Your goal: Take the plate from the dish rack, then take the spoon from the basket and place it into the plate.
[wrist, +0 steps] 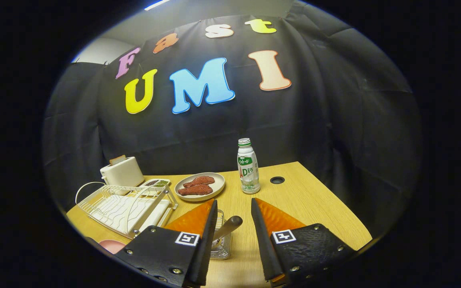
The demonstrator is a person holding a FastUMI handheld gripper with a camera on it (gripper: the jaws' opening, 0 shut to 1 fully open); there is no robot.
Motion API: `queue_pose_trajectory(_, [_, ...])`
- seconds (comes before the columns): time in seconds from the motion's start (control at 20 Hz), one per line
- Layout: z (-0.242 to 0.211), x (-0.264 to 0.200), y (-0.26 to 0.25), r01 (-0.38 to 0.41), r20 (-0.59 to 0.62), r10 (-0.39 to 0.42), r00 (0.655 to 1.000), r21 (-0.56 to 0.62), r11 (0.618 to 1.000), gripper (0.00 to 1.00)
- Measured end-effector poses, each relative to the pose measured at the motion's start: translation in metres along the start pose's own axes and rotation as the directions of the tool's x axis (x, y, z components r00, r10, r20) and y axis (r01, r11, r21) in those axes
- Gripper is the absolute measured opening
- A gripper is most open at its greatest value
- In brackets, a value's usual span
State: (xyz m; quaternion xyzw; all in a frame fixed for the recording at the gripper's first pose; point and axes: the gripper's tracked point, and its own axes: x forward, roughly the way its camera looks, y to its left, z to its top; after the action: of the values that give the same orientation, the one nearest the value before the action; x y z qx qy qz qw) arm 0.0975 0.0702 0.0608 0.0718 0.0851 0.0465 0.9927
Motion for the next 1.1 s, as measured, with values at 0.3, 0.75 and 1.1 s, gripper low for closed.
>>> queue_pose_trajectory(0.3, [-0.007,0.019,0.009,-0.043,-0.009,0.043,0.999,0.016,0.999,0.23])
queue_pose_trajectory(0.75, [0.014,0.002,0.044,-0.083,-0.045,0.081,0.996,-0.056,0.995,0.05])
queue_pose_trajectory(1.1, [0.053,-0.015,0.053,-0.036,-0.039,0.033,0.999,-0.089,0.995,0.05])
